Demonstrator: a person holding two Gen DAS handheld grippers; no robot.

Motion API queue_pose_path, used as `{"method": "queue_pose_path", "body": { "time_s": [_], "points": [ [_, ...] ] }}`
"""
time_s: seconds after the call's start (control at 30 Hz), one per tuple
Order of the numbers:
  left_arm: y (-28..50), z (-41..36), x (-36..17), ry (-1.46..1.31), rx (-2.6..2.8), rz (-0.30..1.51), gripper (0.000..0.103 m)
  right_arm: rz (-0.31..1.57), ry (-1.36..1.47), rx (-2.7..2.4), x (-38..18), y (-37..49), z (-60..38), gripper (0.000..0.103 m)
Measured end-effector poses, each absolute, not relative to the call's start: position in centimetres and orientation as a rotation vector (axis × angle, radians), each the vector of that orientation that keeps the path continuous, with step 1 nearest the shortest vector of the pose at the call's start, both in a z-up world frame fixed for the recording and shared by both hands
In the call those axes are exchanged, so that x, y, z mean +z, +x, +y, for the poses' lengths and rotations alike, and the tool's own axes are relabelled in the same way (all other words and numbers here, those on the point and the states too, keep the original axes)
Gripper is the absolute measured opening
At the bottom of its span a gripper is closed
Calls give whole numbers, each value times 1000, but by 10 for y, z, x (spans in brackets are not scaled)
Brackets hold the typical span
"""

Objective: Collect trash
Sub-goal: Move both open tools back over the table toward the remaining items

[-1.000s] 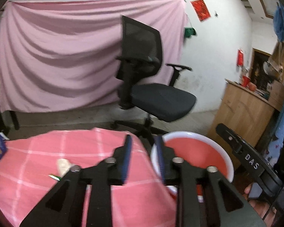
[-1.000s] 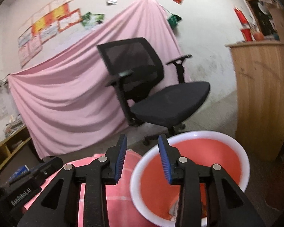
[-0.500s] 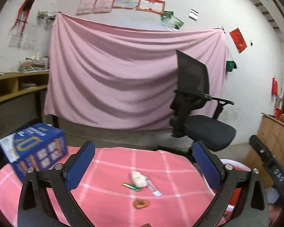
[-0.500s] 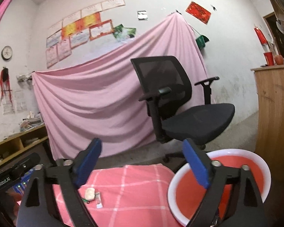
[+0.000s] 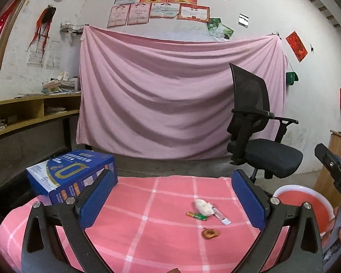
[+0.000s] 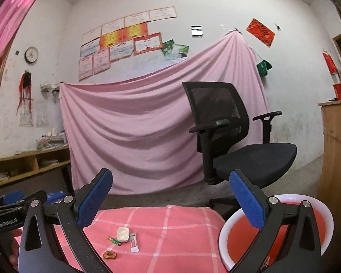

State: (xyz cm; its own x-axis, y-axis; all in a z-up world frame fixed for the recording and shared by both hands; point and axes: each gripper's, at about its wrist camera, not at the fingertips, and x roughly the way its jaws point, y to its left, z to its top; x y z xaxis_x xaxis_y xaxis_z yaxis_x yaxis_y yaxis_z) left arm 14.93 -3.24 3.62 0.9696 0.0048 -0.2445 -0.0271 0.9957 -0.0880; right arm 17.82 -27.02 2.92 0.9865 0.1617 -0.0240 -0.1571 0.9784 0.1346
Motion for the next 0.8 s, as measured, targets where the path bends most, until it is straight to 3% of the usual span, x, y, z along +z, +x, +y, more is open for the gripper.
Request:
{"method": "queue_pose_path", "body": {
  "time_s": [0.5,0.67,0.73,0.8],
  "points": [
    [164,-26,10,-66,-16,321,101,153,-40,249,7,195,-235,102],
    [179,-27,6,-60,-46,401,101,237,-52,277,0,210,-236,80],
    [186,-30,3,-50,-65,445,100,274,-51,292,-5,216,-236,76],
    [194,-34,-1,-36,-94,491,92,315,-46,310,-8,222,-236,71]
  ]
}}
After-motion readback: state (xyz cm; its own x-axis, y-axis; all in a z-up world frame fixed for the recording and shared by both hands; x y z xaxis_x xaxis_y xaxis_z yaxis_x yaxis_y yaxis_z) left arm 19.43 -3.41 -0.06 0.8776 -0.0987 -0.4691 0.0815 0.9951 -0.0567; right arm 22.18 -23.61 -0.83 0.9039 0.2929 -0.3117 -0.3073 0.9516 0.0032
